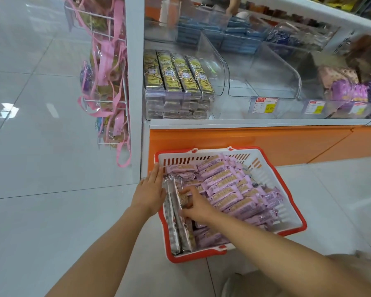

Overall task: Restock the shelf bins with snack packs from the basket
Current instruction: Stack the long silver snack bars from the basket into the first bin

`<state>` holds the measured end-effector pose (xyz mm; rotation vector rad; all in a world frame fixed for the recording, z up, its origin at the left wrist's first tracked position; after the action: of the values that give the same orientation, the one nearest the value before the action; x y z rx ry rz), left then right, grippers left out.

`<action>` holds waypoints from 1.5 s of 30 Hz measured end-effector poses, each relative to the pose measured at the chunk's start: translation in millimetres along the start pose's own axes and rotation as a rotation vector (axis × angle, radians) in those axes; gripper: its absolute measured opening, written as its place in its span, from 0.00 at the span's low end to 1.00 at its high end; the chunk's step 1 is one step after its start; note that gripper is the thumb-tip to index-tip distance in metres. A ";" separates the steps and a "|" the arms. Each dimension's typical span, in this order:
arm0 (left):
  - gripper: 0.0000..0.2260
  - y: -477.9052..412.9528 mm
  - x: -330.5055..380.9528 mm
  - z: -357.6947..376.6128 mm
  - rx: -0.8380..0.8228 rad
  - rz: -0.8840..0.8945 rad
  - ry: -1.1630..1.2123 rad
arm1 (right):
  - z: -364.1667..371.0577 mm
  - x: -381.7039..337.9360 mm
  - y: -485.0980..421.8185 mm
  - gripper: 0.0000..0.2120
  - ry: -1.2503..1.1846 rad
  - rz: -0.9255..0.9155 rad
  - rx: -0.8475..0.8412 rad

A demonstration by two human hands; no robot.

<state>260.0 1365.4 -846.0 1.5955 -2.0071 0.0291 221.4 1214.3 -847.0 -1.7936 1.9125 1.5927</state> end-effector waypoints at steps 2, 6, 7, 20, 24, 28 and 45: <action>0.31 -0.4 -0.2 -0.8 -0.007 0.005 0.028 | -1.3 -3.5 0.4 0.27 -0.029 -0.002 -0.014; 0.25 2.9 6.0 -19.3 0.103 0.032 0.230 | -16.9 -27.9 4.4 0.25 -0.002 -0.097 0.045; 0.24 4.8 8.5 -27.3 0.160 0.024 0.295 | -24.4 -35.6 6.5 0.24 0.022 -0.138 0.089; 0.10 8.6 22.2 -89.6 0.498 -0.086 1.060 | -66.7 -86.8 40.4 0.24 0.294 -0.363 0.143; 0.26 20.2 28.2 -109.9 0.608 0.048 1.041 | -81.4 -104.0 58.6 0.20 0.309 -0.451 0.157; 0.28 25.9 32.8 -129.3 0.690 0.101 0.997 | -102.2 -124.5 83.8 0.23 0.309 -0.538 0.176; 0.38 -5.8 57.6 -187.6 0.727 0.205 -0.246 | -253.3 -249.2 42.2 0.19 0.599 -0.242 0.802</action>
<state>335.7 1379.2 -665.4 1.8603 -2.5202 0.7506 409.3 1202.2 -542.8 -2.0685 1.9793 0.1181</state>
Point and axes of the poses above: each hand's wrist, its own y-axis away from the middle knuckle, its own z-axis out of the palm, x = y × z, the point moved 6 cm from there along -y, towards the middle knuckle, and after that the axes turned 9 degrees about -x, right-handed, at the moved point
